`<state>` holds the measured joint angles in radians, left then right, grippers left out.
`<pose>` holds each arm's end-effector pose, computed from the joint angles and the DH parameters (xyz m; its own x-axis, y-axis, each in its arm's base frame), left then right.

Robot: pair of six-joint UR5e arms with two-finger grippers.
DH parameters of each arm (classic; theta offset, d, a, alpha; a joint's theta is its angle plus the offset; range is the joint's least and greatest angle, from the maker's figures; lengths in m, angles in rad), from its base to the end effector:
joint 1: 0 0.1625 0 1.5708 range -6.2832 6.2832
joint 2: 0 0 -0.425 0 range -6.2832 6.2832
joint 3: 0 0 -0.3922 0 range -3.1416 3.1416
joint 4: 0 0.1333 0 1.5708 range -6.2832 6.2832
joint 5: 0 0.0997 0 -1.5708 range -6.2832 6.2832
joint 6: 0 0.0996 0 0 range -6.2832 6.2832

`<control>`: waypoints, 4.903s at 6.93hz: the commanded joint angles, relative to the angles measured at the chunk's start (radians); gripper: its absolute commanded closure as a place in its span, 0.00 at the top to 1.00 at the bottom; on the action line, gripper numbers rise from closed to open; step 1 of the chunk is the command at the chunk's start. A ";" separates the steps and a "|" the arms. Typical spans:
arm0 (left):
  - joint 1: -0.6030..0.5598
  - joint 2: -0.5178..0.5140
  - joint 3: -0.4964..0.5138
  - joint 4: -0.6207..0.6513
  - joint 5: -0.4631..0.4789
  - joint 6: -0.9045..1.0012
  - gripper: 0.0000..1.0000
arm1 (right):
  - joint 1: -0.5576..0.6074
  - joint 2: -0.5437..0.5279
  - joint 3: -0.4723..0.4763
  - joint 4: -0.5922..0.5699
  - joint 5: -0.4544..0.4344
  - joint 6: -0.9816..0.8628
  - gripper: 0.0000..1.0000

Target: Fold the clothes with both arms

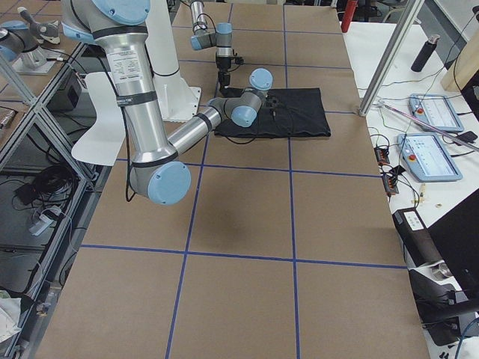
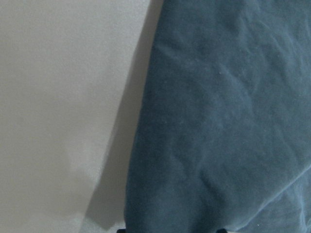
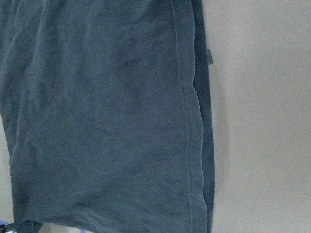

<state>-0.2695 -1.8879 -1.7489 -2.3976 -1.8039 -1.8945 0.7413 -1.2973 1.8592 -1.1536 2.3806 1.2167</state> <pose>0.5452 -0.2650 0.3072 0.2113 -0.3794 -0.9008 0.1165 0.9248 -0.3622 -0.3712 -0.4228 0.3183 0.3936 0.0362 0.9186 0.1217 0.9884 -0.0911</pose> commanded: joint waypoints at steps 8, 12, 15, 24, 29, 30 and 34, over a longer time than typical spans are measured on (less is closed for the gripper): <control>-0.002 0.004 -0.006 0.002 -0.009 0.009 0.00 | -0.002 0.001 -0.003 0.000 -0.003 0.003 1.00; -0.027 0.015 -0.049 0.003 -0.018 0.014 0.00 | -0.083 0.015 0.002 0.002 -0.053 0.165 1.00; -0.027 0.015 -0.049 0.015 -0.018 0.014 0.00 | -0.236 0.039 -0.003 -0.002 -0.222 0.314 1.00; -0.019 0.015 -0.049 0.017 -0.017 0.014 0.00 | -0.316 0.027 -0.052 -0.053 -0.273 0.339 1.00; -0.019 0.016 -0.049 0.015 -0.017 0.014 0.00 | -0.336 0.038 -0.060 -0.074 -0.282 0.339 1.00; -0.019 0.016 -0.049 0.017 -0.017 0.014 0.00 | -0.336 0.038 -0.063 -0.074 -0.284 0.339 1.00; -0.017 0.016 -0.049 0.017 -0.015 0.011 0.00 | -0.338 0.038 -0.071 -0.074 -0.287 0.339 1.00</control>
<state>-0.2871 -1.8715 -1.7979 -2.3816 -1.8199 -1.8825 0.4036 -1.2594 1.7931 -1.2272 2.0942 1.5556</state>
